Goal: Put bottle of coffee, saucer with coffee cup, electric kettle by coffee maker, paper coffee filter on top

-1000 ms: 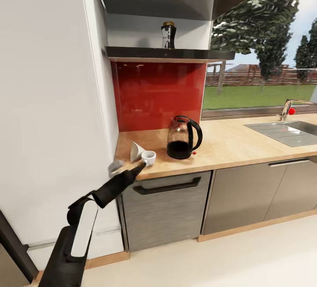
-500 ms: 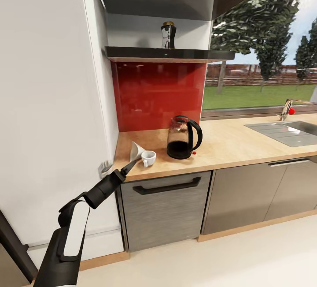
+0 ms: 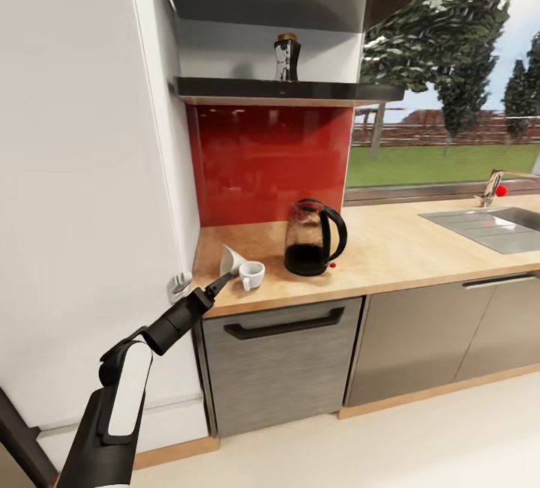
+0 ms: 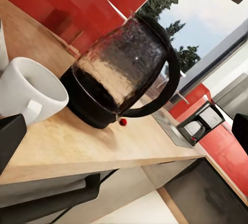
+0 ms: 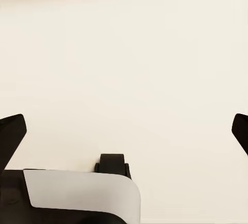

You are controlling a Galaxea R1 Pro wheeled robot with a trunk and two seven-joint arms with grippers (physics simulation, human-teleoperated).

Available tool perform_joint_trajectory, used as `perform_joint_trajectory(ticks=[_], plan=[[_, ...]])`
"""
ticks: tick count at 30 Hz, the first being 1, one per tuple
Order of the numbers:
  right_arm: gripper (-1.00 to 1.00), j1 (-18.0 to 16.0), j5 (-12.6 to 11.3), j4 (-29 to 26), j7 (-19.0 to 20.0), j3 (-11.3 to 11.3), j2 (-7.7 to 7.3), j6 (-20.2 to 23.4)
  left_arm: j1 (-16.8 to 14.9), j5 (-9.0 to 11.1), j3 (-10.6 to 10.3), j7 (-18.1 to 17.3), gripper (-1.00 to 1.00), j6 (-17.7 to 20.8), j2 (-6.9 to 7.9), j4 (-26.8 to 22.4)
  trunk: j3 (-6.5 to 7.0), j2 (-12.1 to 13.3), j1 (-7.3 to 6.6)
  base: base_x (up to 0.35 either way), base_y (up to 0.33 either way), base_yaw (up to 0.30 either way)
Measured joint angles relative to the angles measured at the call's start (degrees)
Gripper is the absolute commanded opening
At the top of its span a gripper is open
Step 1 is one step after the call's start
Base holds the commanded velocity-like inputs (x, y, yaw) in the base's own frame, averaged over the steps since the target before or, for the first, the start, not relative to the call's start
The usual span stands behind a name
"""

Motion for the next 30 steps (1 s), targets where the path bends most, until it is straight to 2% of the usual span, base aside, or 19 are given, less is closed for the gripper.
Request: perform_joint_trajectory(ticks=[7,18,22,28,30], plan=[[1.00,0.0,0.0,0.0,0.0,0.0,0.00,0.0,0.0,0.1,0.1,0.0,1.00,0.0,0.00,0.1,0.00,0.0,0.00,0.128,0.000,0.000],[1.00,0.0,0.0,0.0,0.0,0.0,0.00,0.0,0.0,0.2,0.0,0.4,1.00,-0.2,0.00,0.8,0.00,0.0,0.01,0.012,0.000,0.000],[1.00,0.0,0.0,0.1,0.0,0.0,0.00,0.0,0.0,1.4,0.1,0.6,1.00,-0.3,0.00,1.0,0.00,0.0,0.01,0.001,0.000,0.000],[1.00,0.0,0.0,0.1,0.0,0.0,0.00,0.0,0.0,2.3,0.1,3.8,1.00,-0.4,0.00,1.0,0.00,0.0,0.01,0.000,0.000,0.000],[1.00,0.0,0.0,0.1,0.0,0.0,0.00,0.0,0.0,3.4,0.1,5.7,1.00,-0.5,0.00,1.1,0.00,0.0,0.01,0.000,0.000,0.000]])
